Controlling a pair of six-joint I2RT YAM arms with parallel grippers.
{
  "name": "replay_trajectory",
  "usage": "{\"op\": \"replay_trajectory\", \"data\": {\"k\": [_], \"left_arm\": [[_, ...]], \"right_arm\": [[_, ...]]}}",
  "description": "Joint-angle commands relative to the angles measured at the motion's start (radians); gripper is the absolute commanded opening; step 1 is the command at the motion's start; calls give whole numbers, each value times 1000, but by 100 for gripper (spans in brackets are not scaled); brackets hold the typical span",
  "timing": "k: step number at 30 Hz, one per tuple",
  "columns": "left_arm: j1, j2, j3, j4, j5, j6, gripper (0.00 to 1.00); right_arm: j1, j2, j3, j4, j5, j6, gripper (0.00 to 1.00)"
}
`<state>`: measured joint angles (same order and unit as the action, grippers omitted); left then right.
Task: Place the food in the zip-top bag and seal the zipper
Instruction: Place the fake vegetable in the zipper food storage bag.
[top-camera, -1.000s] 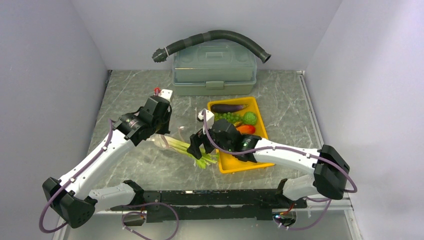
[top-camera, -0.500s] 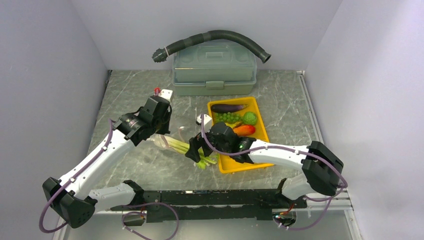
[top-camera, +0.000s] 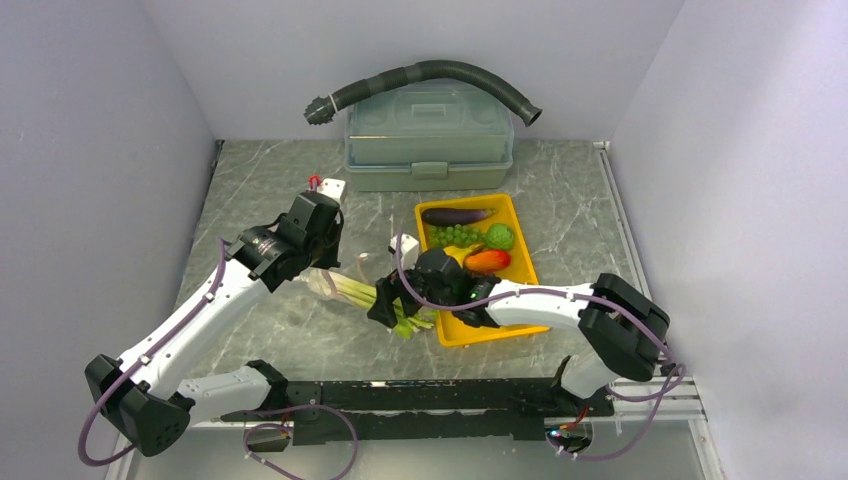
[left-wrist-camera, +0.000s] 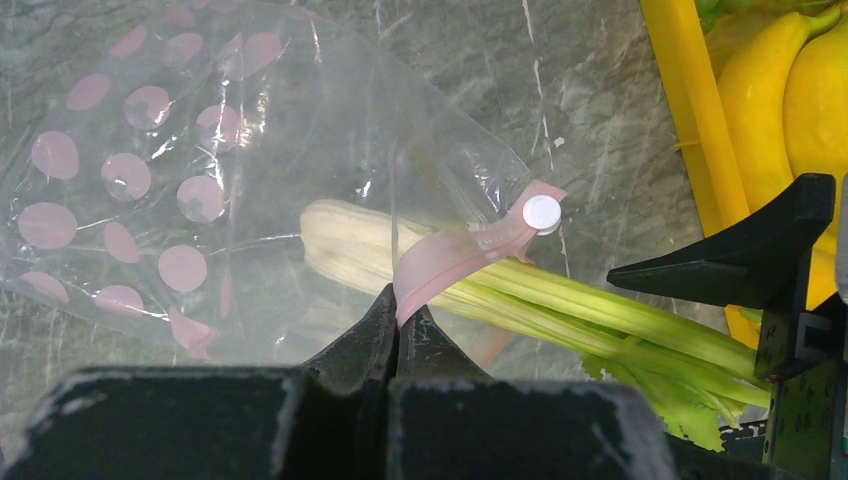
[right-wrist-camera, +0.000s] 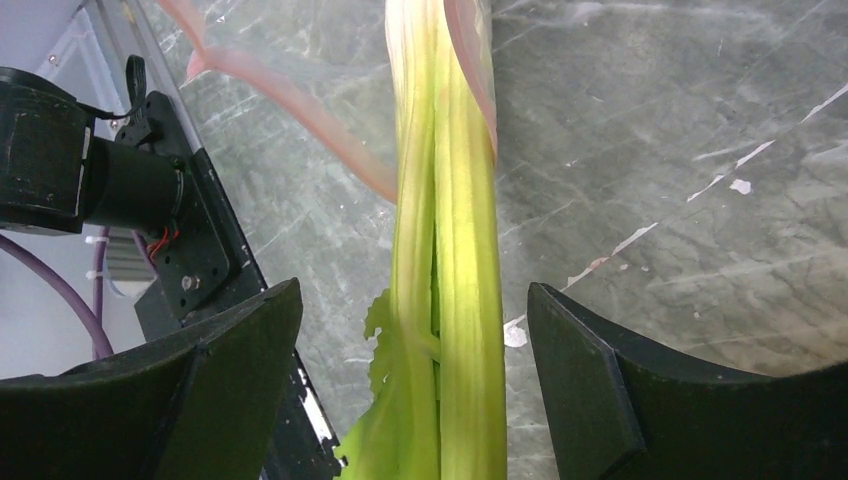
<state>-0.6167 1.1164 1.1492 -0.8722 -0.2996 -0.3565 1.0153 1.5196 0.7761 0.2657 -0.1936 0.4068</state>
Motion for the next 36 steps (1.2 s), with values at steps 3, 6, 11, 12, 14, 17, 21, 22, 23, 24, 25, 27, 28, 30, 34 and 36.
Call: {"op": "replay_trajectory", "data": {"k": [3,6,11,12,14,17,21,22,23,24,25,27,28,30,34,36], "left_arm": [[-2,-13,4,51,1,2,0],[-2,-13,4,51,1,2,0],[-1,-13,3,51,-1,2,0],[-2,-13,3,50,-1,1,0],[-2,-13,4,49,-4,1,0],[0,-13,3,48,-6,-1,0],[1,-15,3,50,-9,-2,0],[2,-15,2,49,-9,-2,0],[2,-14,2,50,-10,-2,0],[2,-14,2,49,-9,-3,0],[3,-14,3,49,-7,-4,0],[5,-12,4,49,-7,-4,0],[5,-12,3,49,-8,-4,0],[6,-12,4,49,-6,-3,0],[8,-12,4,49,-3,-1,0],[8,-12,3,49,0,2,0]], "right_arm": [[-4,25,-8,104,-35,25,83],[-4,33,-11,115,-39,31,79],[-4,56,-13,123,-47,38,71],[-4,58,-12,124,-50,39,68],[-4,63,-14,128,-52,41,64],[-4,71,-14,132,-55,45,59],[-6,89,-13,141,-72,55,50],[-6,93,-12,146,-76,57,48],[-6,95,-13,151,-81,59,46],[-6,97,-13,154,-84,60,43],[-6,98,-11,153,-88,60,38],[-6,97,-8,149,-90,60,29],[-6,95,-6,145,-90,58,25],[-6,85,-1,133,-91,52,16],[-6,61,16,98,-85,40,0],[-5,46,23,81,-80,38,0]]}}
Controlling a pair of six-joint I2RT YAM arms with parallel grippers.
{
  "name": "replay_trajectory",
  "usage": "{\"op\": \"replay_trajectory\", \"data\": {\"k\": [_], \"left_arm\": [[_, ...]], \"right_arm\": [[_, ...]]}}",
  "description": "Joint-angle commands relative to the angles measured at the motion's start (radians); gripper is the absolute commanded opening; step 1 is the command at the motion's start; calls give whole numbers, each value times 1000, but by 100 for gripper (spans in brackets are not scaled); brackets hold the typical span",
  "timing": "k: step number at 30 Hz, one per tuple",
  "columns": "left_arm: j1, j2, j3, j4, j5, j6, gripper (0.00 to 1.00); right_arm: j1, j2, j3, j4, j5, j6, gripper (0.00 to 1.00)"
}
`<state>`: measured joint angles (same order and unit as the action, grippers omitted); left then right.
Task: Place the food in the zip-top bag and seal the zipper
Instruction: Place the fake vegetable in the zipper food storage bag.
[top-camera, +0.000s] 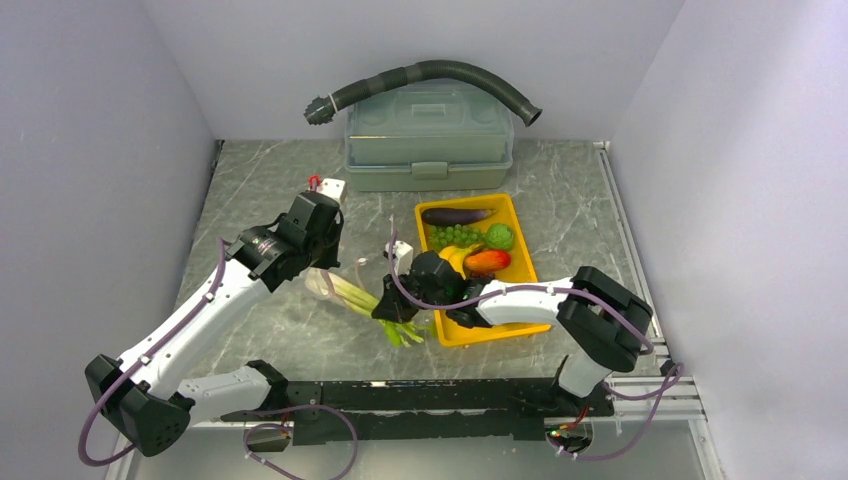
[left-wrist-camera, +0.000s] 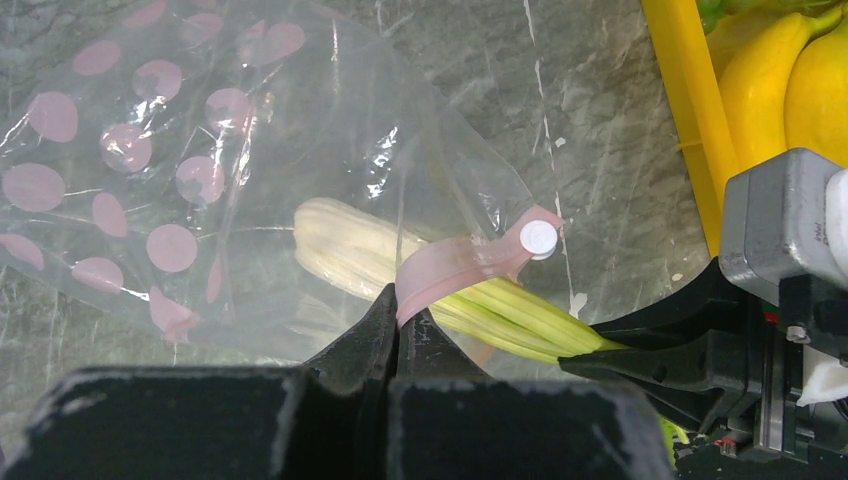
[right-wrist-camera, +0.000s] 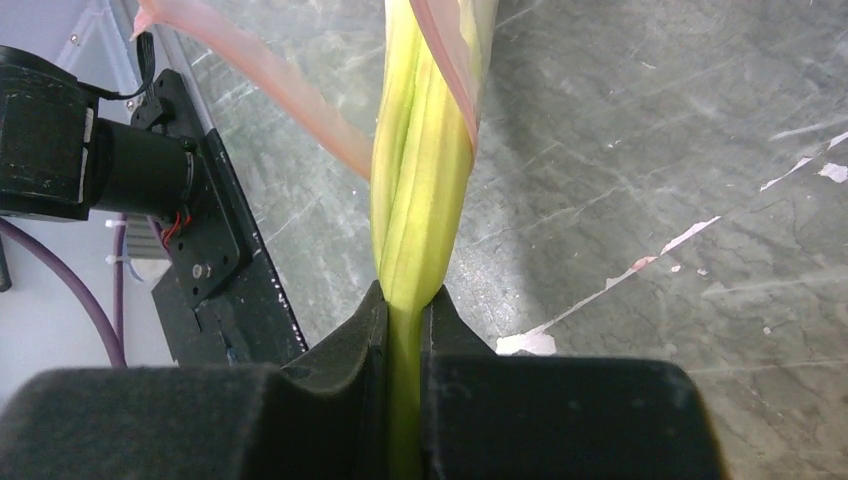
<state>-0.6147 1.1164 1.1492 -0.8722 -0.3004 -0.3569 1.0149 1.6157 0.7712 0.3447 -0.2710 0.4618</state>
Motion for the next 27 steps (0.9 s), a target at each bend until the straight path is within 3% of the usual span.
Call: {"op": "replay_trajectory", "data": {"k": [1,15,27], "left_arm": [[6,-11,3,47,0,4,0],[4,10,7,28,16,23,0],[4,-44,-6,68,76,33,0]], "right_arm": [[-5,-60,33,-6,0,-17,0],[-2,-192,186,-229,51,-29,0],[1,-42,476,-482,39,-5,0]]}}
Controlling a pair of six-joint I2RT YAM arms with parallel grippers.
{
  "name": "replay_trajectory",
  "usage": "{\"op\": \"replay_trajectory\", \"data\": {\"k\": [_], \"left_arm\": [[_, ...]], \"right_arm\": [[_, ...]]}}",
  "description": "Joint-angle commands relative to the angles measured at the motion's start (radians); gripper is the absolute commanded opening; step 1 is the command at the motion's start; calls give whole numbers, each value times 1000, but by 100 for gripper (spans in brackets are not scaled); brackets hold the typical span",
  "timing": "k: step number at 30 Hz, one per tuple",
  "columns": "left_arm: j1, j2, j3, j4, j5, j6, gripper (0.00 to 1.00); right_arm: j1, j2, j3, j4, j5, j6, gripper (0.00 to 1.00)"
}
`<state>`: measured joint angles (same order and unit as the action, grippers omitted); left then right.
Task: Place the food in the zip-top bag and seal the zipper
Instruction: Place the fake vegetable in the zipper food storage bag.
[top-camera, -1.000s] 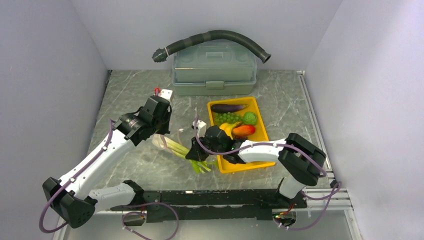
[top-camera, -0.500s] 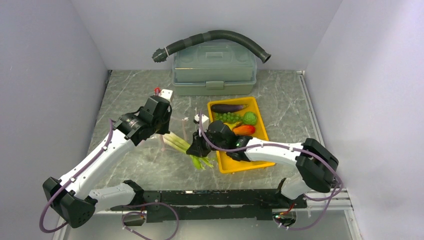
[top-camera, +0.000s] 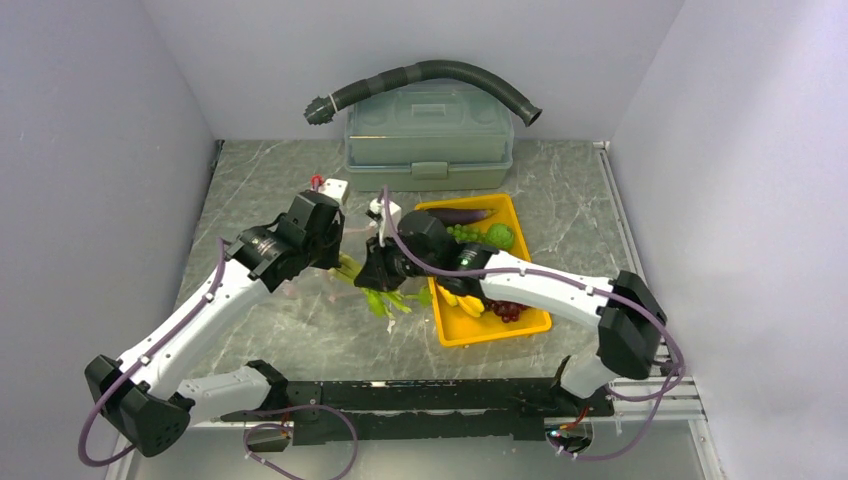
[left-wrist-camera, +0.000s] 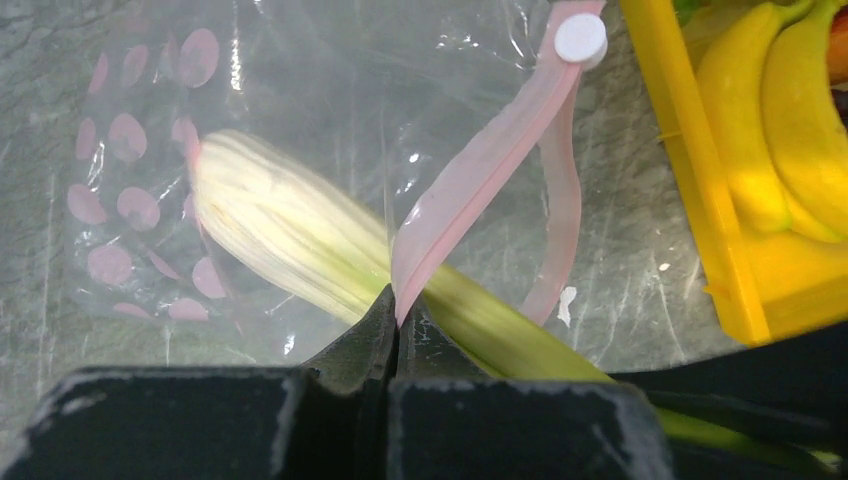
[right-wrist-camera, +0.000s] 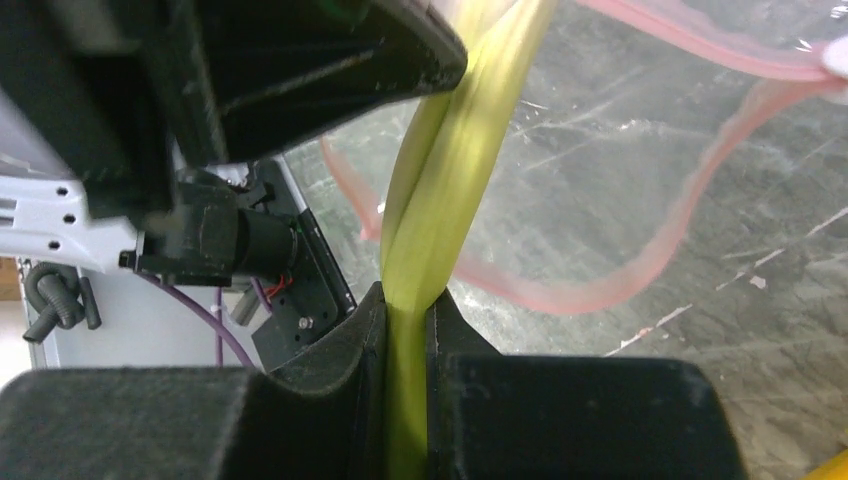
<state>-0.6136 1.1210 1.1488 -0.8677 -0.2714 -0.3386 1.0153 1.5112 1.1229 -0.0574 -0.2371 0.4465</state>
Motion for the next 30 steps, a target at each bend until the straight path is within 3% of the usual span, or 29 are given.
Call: {"op": "replay_trajectory", "data": {"k": [1,18,30], "left_arm": [[3,-56,-7,69,53,16,0],[2,-180,-66,141,223,8,0],[-2,-214,-87,170,262,25,0]], "right_arm": [[1,80,148,-94,0,17,0],[3,214,298,-120,-22,144,0],[6,292,385,-173,-43,253,0]]}}
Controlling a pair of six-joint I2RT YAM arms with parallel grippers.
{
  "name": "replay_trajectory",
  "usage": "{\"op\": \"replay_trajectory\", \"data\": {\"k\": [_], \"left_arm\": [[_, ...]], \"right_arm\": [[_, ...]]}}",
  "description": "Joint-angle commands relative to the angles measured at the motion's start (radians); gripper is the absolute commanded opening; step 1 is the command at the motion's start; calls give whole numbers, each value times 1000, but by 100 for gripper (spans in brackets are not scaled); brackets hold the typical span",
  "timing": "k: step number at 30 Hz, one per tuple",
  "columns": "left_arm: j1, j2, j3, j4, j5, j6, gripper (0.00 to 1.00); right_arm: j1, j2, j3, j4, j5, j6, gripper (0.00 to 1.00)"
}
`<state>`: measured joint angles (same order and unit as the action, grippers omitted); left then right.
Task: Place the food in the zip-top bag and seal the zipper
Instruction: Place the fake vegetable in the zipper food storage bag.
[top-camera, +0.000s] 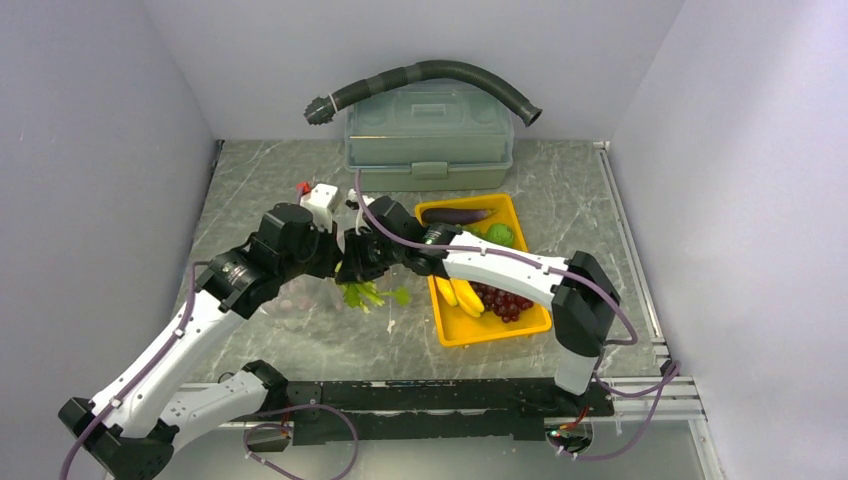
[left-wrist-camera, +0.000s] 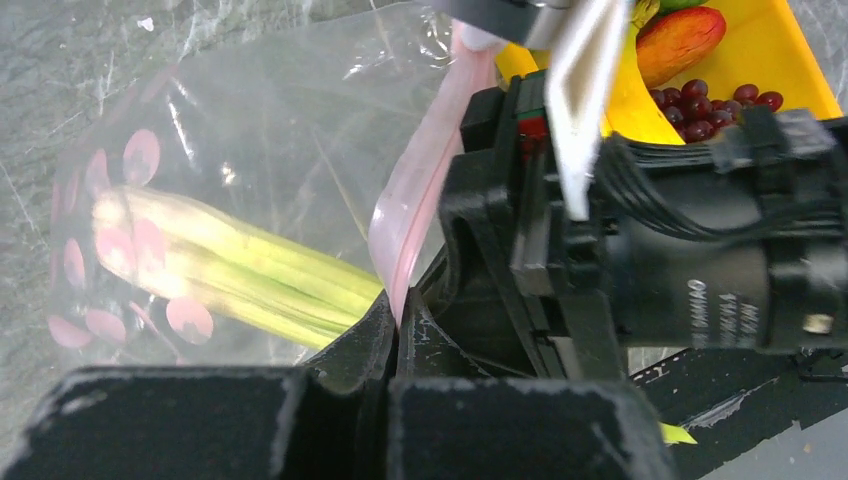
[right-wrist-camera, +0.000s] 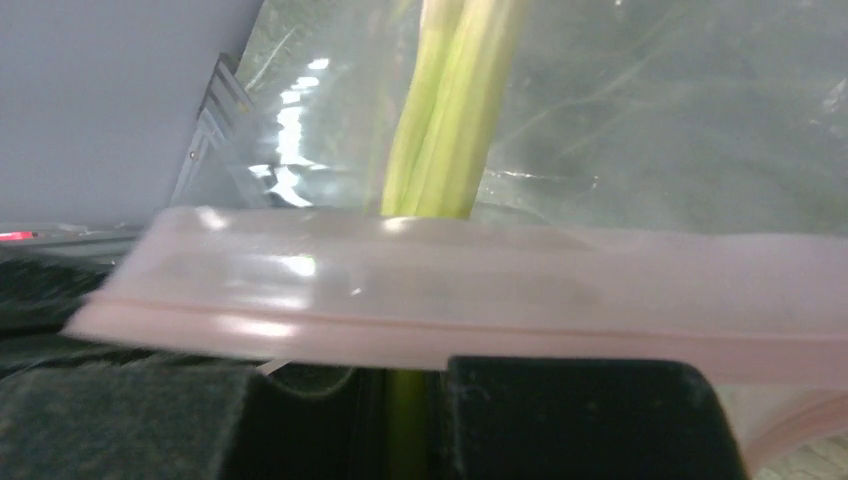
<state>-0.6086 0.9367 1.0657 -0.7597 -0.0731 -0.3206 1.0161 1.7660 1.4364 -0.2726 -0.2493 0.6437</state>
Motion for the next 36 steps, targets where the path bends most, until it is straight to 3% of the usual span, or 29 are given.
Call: {"op": "replay_trajectory", "data": {"k": [1,6,9,14,21,36], "left_arm": [[-6,-34,-5,64,64,7,0],[-6,-38,-9,64,64,11,0],[-6,-35,-7,60,59,14,0],[-6,-36,-8,57,53,14,0],[-6,-42,-8,53,40,18,0],[-5,-45,-9,49,35,25,0]], "right_arm": [[7,46,73,42,-43,60,0],[17,81,57,66,-90,80,0],[18,72,37,80,-96,81,12],[19,30,21,75,-69,61,39],[19,-52,16,17,11,16,55],[21,-276,-20,-94,169,-53,63]]}}
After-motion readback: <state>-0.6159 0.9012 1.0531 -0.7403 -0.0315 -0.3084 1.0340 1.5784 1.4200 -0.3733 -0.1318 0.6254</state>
